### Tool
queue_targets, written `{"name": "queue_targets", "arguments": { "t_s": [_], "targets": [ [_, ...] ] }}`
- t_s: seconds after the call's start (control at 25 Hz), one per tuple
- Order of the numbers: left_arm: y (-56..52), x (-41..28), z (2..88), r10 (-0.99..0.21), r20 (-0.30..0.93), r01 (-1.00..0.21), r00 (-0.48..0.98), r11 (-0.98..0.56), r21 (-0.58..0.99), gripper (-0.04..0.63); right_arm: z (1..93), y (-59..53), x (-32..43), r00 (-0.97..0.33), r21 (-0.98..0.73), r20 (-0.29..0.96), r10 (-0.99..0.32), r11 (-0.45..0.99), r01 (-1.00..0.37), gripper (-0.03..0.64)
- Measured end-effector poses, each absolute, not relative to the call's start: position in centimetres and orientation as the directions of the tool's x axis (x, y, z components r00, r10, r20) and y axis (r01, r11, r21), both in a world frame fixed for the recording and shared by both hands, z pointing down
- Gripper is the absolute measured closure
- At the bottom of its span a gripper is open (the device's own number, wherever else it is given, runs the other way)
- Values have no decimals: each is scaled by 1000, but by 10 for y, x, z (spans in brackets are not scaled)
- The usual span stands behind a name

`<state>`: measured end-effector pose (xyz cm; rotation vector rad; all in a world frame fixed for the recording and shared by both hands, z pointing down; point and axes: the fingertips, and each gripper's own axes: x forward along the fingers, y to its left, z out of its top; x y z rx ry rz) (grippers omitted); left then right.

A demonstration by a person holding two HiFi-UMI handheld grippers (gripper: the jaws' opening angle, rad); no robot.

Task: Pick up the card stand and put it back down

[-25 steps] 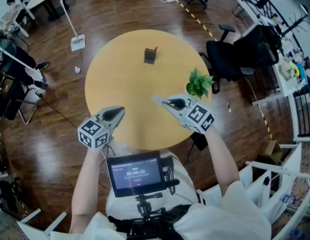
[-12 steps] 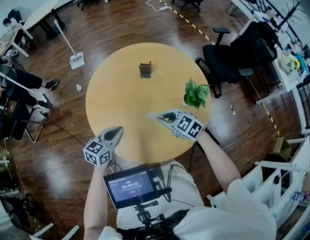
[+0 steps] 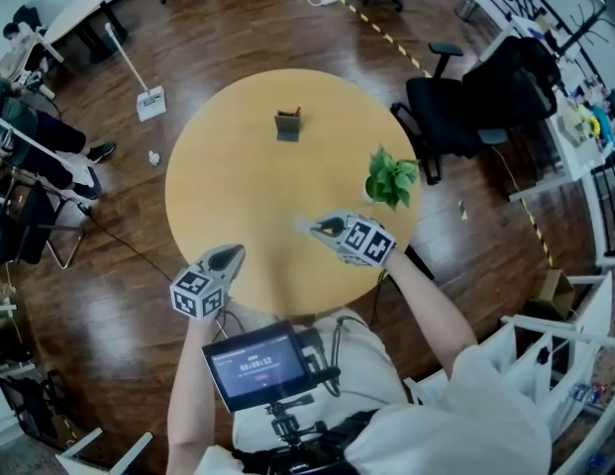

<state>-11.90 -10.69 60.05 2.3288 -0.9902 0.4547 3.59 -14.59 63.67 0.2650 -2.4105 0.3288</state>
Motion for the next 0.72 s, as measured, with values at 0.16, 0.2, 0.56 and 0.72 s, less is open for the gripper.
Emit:
{"name": "queue_targets", "arguments": {
  "t_s": [0.16,0.2,0.56,0.72],
  "targets": [
    [-102,-118,615,-540,518,-743,663,-558,370,600,662,-144,39,-739,-191,670,-70,946,-263,589],
    [-101,-118,617,-538,521,-744,662,-555,372,600,667,-144,39,-736,-196,674,-61,946,-259,589],
    [-93,-112,637,-503,560,-744,658,-547,383,600,717,-146,38,-696,-207,718,-14,950,-232,589],
    [-93,-112,646,-491,578,-748,652,-543,382,600,745,-144,38,-684,-210,729,7,954,-214,588]
  ]
}}
